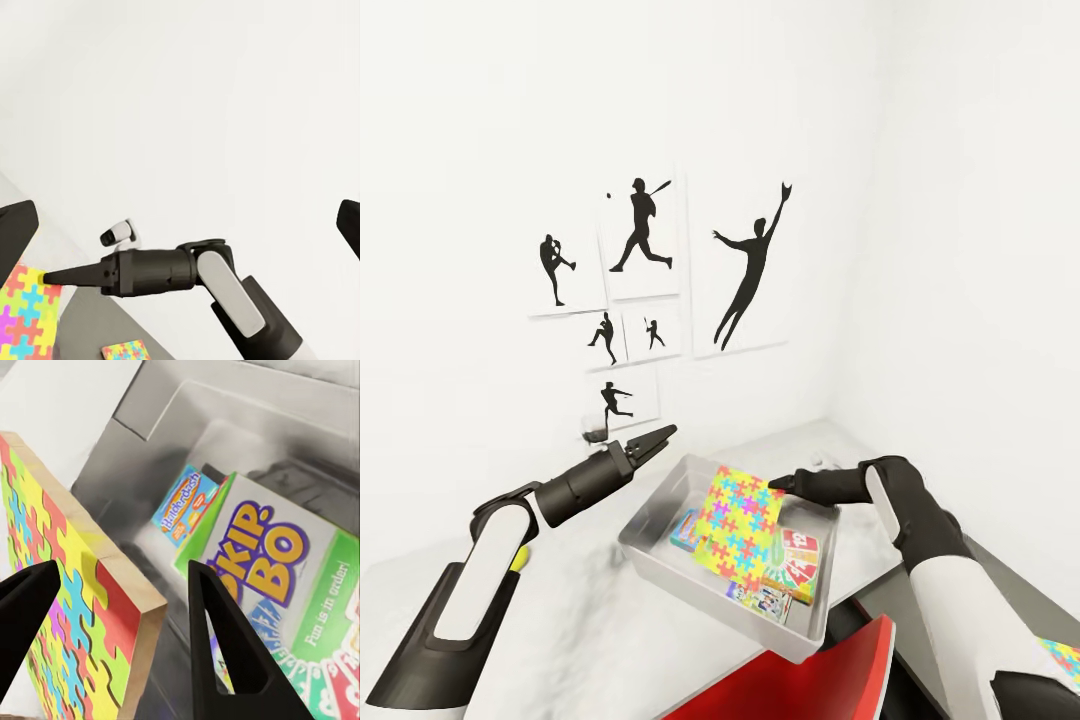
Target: Put all the toys in the child's room - the three board games (two on the bed and one on the table), the two jigsaw puzzles on the table, and the tennis ball on the table - inside the toy box on the table in the child's room.
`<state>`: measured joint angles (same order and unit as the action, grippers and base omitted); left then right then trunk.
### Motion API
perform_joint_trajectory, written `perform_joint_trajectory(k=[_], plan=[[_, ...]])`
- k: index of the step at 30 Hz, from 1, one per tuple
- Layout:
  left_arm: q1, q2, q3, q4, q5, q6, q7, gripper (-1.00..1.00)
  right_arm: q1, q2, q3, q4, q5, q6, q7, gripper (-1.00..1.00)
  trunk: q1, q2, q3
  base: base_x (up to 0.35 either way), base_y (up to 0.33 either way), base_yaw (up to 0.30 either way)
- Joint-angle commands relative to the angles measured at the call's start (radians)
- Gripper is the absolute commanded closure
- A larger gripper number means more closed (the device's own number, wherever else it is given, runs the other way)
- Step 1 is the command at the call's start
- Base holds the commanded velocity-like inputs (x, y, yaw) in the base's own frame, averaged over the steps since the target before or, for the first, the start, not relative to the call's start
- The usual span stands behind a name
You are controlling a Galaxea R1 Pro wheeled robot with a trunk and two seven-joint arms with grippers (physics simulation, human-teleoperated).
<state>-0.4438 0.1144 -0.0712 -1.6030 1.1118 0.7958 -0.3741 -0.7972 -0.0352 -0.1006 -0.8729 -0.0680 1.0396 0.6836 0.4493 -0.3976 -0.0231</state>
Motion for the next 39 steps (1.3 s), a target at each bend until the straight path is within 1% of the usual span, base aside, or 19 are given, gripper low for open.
perform_joint_trajectory(k=[1,2,6,10,14,20,27,31,39], plan=[[-0.001,0.000,0.000,0.000,0.002,0.003,-0.001,-1.00,-0.001,0.004,0.007,0.000,-0.005,0.008,-0.007,1.00,0.001,-0.002,-0.002,0.000,0.000,0.000],[-0.001,0.000,0.000,0.000,0.002,0.003,-0.001,-1.00,-0.001,0.004,0.007,0.000,-0.005,0.008,-0.007,1.00,0.001,-0.002,-0.002,0.000,0.000,0.000],[-0.001,-0.001,-0.001,0.000,0.002,0.003,-0.001,-1.00,-0.002,0.017,0.031,0.001,-0.005,0.008,-0.033,1.00,0.001,-0.002,-0.002,0.000,0.000,0.000],[-0.001,-0.001,-0.002,0.000,0.002,0.003,0.000,-1.00,-0.002,0.025,0.037,0.001,-0.005,0.008,-0.050,1.00,0.001,-0.002,-0.002,0.000,0.000,0.000],[-0.001,-0.002,-0.004,0.000,0.002,0.004,0.001,-1.00,-0.002,0.039,0.044,0.002,-0.006,0.008,-0.075,1.00,0.001,-0.002,-0.002,0.000,0.000,0.000],[-0.001,-0.002,-0.005,0.000,0.002,0.003,0.000,-1.00,-0.003,0.046,0.047,0.002,-0.009,0.008,-0.086,1.00,0.001,-0.002,-0.002,0.000,0.000,0.000],[-0.001,-0.003,-0.006,0.000,0.002,0.004,0.001,-1.00,-0.003,0.061,0.045,0.002,-0.011,0.008,-0.091,1.00,0.001,-0.002,-0.002,0.000,0.000,0.000],[-0.001,-0.004,-0.006,0.000,0.001,0.005,0.001,-1.00,-0.004,0.066,0.043,0.003,-0.013,-0.012,-0.093,1.00,0.001,-0.002,-0.002,0.000,0.000,0.000],[-0.002,-0.005,-0.008,0.001,0.001,0.005,0.002,-1.00,-0.029,0.074,0.040,0.021,-0.016,-0.031,-0.095,1.00,0.001,-0.002,-0.002,0.000,0.000,0.000]])
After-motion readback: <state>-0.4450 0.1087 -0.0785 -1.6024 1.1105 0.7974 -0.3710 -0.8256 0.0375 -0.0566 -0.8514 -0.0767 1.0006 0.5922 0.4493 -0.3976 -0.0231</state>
